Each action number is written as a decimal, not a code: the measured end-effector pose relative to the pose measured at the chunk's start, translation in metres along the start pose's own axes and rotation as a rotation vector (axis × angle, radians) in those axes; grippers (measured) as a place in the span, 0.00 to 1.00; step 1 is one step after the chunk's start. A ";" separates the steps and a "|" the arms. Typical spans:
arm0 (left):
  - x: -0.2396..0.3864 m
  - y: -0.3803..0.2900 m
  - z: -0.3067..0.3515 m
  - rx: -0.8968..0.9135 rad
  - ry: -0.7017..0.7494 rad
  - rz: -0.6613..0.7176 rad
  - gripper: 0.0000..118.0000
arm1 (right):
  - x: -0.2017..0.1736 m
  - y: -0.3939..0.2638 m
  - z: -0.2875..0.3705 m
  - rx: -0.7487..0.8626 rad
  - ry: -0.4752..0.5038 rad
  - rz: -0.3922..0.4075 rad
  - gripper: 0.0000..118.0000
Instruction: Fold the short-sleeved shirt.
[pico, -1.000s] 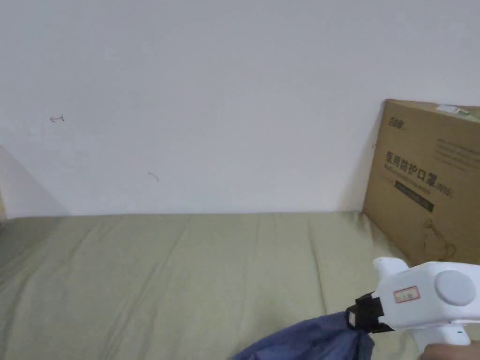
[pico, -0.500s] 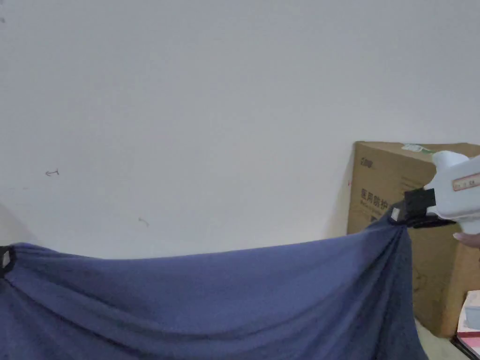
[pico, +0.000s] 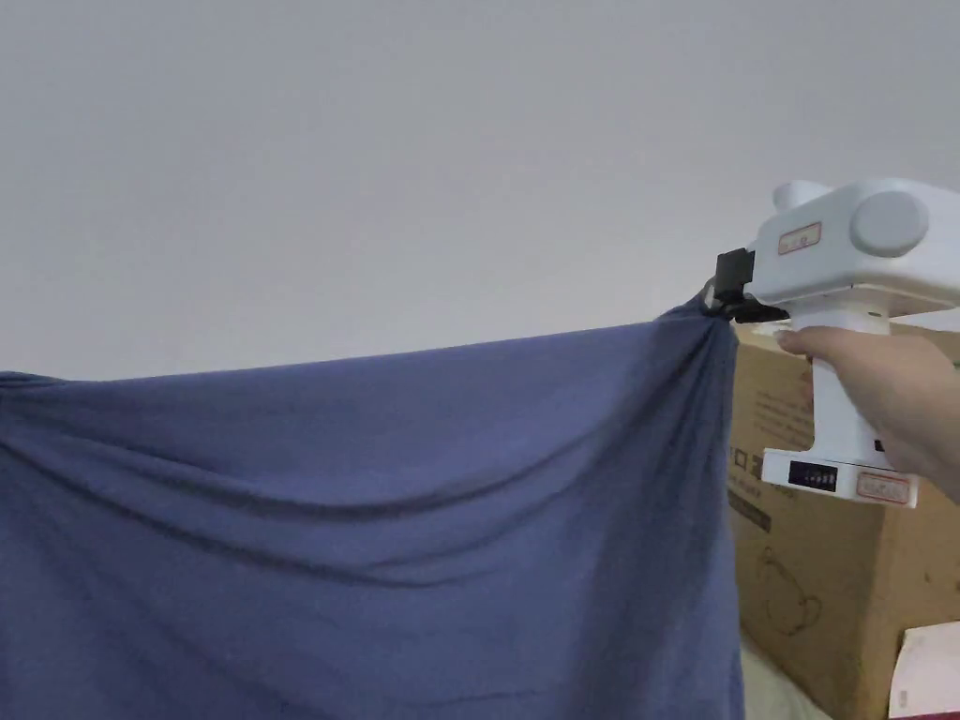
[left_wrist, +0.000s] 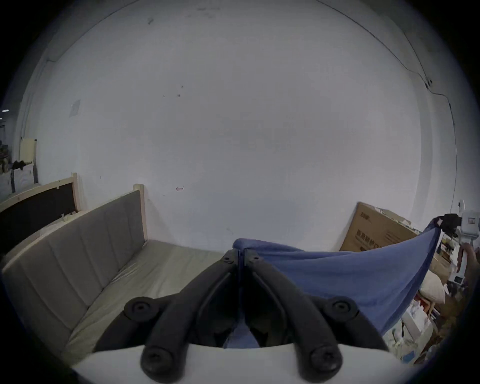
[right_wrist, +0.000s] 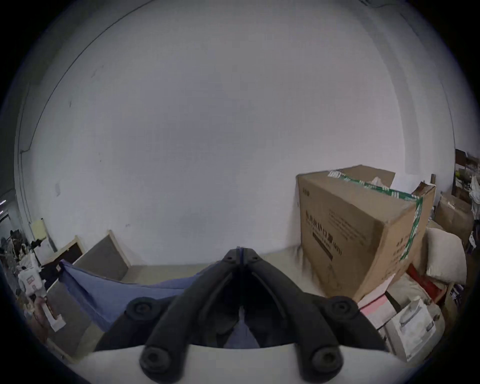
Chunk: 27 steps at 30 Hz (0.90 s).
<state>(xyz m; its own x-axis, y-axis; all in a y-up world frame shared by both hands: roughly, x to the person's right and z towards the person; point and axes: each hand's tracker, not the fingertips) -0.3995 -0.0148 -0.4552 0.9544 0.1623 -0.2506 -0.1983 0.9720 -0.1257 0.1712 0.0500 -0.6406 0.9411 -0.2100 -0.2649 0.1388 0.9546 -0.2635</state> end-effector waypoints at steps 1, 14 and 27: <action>0.002 -0.003 -0.006 0.014 0.003 0.002 0.02 | 0.001 -0.002 -0.004 0.005 0.000 0.002 0.00; -0.044 -0.228 0.002 -0.421 -0.007 0.029 0.02 | 0.071 -0.264 0.002 -0.416 0.000 -0.060 0.00; -0.081 -0.342 0.200 -0.740 -0.040 -0.001 0.02 | 0.121 -0.431 0.208 -0.733 0.006 -0.082 0.00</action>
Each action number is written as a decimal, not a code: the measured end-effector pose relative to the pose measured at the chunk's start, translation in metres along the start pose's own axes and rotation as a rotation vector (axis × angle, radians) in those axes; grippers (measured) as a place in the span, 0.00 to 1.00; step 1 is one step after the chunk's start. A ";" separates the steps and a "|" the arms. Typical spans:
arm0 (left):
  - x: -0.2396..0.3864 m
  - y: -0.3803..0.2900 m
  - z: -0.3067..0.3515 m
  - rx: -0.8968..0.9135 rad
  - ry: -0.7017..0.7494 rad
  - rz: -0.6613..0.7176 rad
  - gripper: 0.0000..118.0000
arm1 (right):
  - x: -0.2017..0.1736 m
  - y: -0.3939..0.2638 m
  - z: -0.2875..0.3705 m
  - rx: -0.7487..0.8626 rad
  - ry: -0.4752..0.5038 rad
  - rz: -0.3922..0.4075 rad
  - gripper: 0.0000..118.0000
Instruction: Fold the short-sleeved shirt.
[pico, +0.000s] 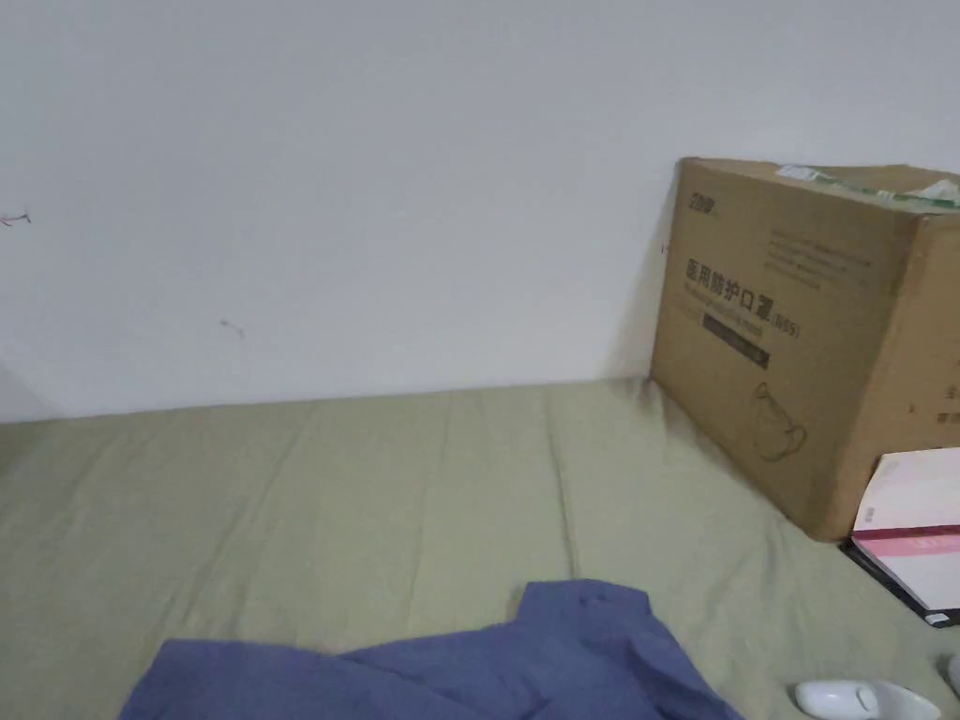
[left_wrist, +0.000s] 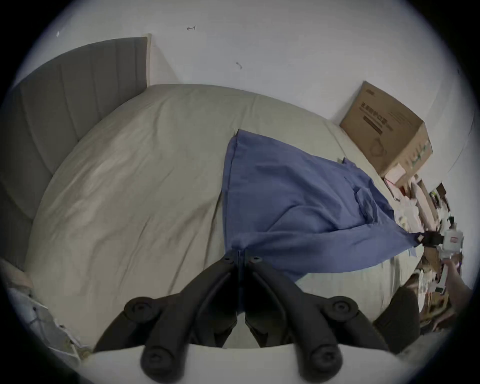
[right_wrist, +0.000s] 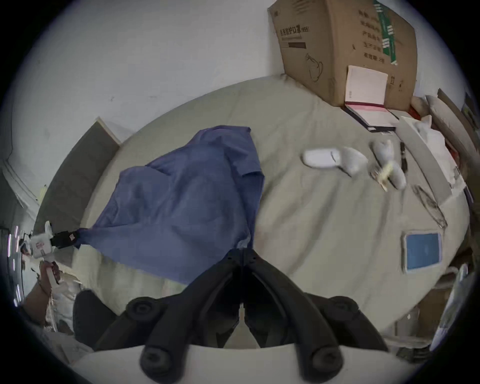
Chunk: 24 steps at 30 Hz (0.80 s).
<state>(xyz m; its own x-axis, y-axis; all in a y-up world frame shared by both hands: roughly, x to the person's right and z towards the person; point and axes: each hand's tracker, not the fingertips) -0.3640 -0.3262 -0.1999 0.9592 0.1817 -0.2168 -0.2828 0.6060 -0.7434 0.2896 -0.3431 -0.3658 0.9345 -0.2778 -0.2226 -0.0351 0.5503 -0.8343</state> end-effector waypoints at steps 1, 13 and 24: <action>-0.001 -0.001 0.007 -0.026 -0.001 -0.004 0.02 | 0.004 -0.005 0.007 -0.017 -0.002 -0.008 0.00; 0.001 -0.004 -0.001 -0.288 -0.060 0.088 0.85 | -0.003 -0.018 -0.007 -0.253 -0.110 -0.095 0.44; 0.043 0.031 0.029 0.182 -0.225 0.071 0.92 | -0.053 0.027 0.025 0.155 -0.040 0.019 0.80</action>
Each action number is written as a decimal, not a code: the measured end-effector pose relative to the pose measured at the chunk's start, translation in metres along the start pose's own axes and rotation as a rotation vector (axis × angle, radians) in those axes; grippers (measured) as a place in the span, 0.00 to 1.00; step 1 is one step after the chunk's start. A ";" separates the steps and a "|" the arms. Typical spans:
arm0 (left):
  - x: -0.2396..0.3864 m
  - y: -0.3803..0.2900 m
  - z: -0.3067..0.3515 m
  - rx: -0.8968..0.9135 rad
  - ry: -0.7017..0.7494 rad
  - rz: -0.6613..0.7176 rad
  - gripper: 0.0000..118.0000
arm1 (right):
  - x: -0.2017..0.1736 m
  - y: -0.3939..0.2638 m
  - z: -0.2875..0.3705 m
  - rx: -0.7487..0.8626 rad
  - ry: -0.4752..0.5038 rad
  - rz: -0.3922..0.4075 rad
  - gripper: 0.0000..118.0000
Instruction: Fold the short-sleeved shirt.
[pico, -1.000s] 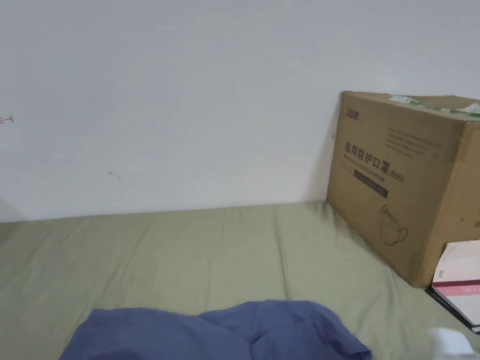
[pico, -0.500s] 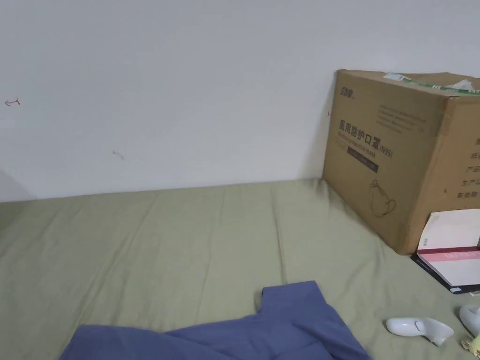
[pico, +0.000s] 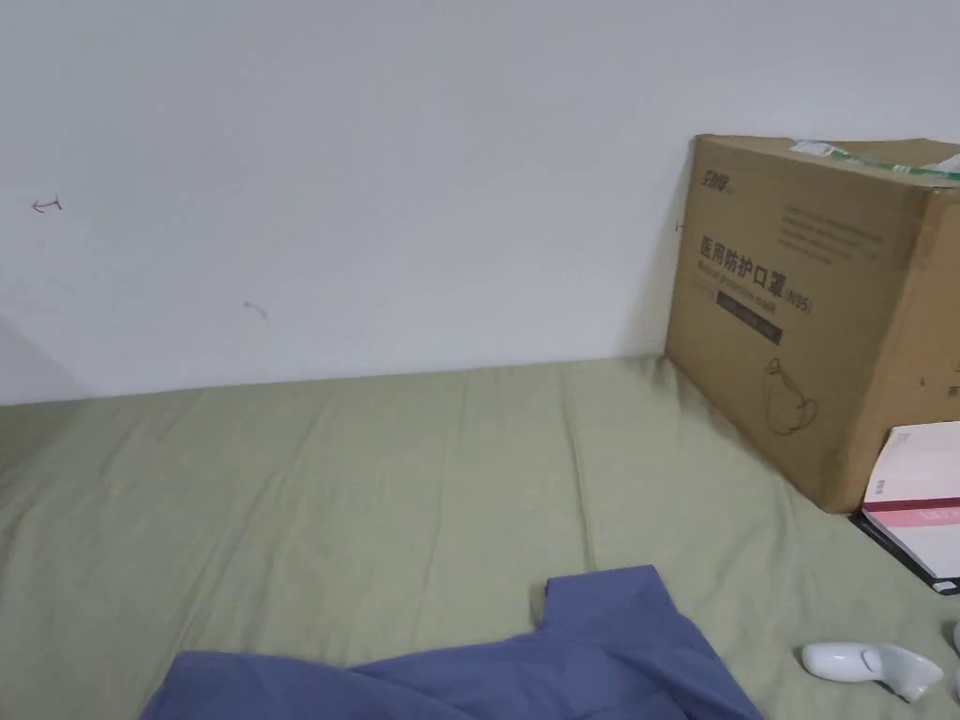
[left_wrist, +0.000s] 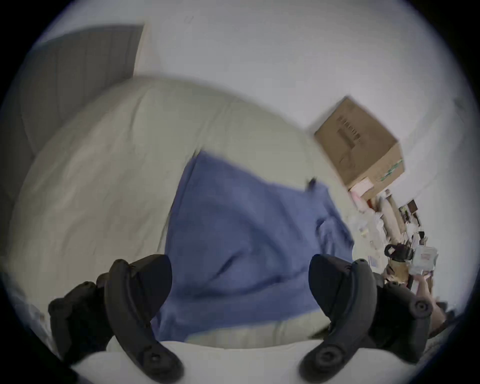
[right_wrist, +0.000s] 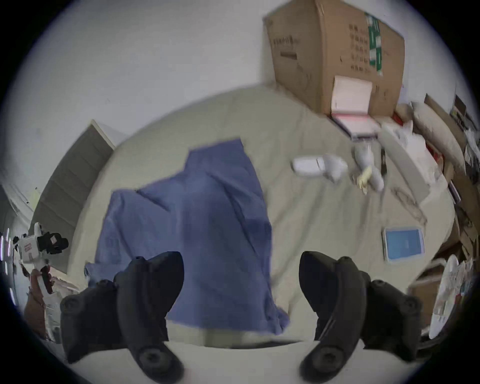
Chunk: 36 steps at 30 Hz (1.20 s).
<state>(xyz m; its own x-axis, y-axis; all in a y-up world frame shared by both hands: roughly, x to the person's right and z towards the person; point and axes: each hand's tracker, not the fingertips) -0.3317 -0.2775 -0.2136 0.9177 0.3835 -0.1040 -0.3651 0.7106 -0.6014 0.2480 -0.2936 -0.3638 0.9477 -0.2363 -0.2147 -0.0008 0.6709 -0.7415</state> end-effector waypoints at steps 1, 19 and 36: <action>0.007 0.009 -0.001 0.036 -0.002 -0.015 0.89 | -0.006 0.007 0.001 0.059 0.025 0.011 0.80; -0.079 0.132 -0.260 -0.283 0.258 -0.098 0.18 | -0.049 0.095 -0.099 0.157 0.182 0.011 0.00; -0.071 0.088 -0.282 -0.271 0.253 -0.353 0.01 | -0.012 0.105 -0.178 0.031 0.089 -0.073 0.16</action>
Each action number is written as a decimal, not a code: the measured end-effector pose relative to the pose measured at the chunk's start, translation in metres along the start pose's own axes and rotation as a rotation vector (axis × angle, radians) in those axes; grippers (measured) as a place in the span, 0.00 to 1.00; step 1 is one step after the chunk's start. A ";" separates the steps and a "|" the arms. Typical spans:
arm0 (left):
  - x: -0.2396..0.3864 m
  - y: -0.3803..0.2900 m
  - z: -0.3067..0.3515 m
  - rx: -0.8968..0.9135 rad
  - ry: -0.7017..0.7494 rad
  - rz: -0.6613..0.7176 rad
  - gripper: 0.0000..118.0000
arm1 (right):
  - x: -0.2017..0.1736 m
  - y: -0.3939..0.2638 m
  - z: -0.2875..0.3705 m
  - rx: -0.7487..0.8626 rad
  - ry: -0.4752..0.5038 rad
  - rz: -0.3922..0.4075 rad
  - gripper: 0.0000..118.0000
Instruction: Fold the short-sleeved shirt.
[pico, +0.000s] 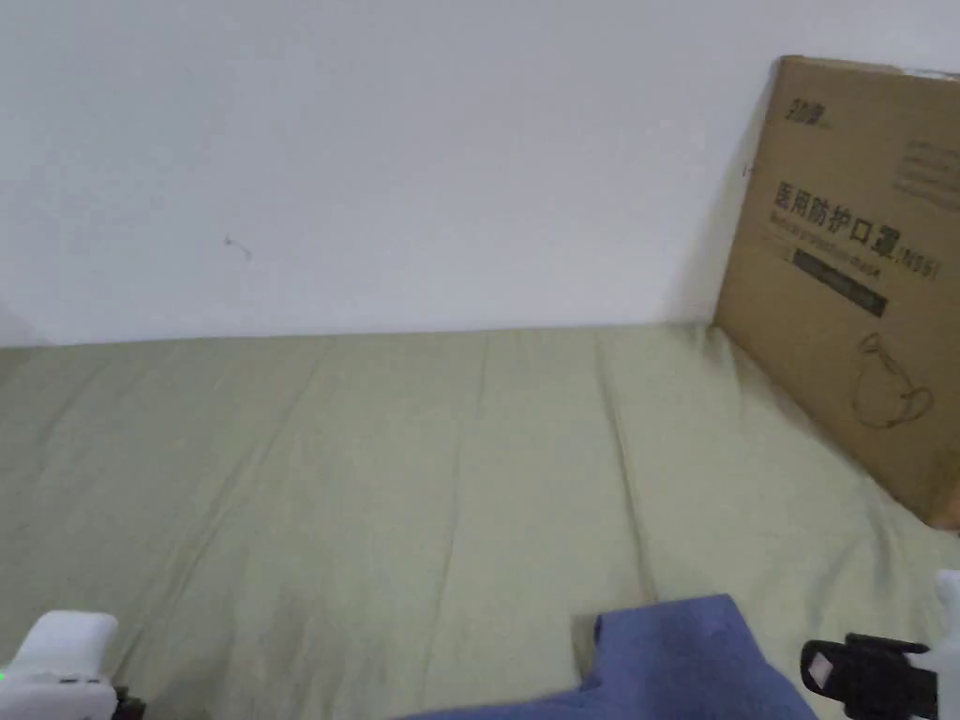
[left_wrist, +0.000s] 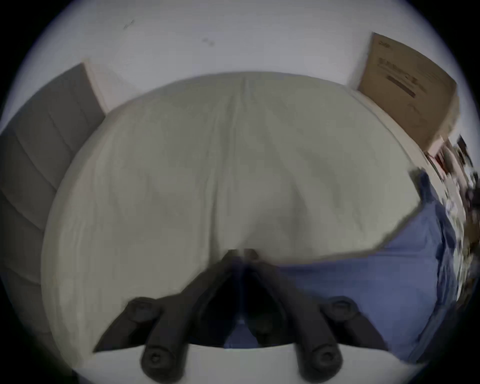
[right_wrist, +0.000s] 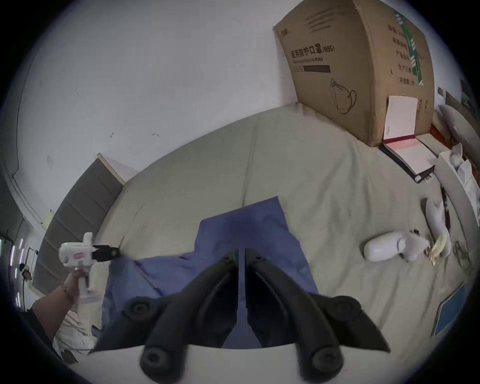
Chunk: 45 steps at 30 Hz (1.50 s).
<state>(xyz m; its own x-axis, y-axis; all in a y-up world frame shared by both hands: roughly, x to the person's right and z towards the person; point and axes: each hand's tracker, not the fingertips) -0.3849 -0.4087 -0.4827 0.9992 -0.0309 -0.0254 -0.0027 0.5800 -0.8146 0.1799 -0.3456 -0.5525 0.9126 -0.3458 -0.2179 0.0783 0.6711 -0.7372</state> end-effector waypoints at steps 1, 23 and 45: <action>0.004 -0.001 0.007 0.002 -0.009 -0.005 0.01 | 0.004 0.007 -0.011 -0.016 0.000 0.007 0.40; -0.013 -0.023 0.137 0.180 -0.073 0.218 0.01 | 0.016 0.057 -0.033 -0.172 -0.028 0.001 0.00; -0.025 0.131 0.357 0.668 0.012 0.164 0.01 | -0.094 0.265 0.205 0.374 0.083 0.090 0.00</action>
<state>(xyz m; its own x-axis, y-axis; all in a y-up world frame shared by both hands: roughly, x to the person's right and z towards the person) -0.3958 -0.0413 -0.3816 0.9874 0.0932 -0.1278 -0.1249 0.9554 -0.2677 0.1970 -0.0011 -0.5962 0.8882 -0.3166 -0.3330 0.1545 0.8883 -0.4324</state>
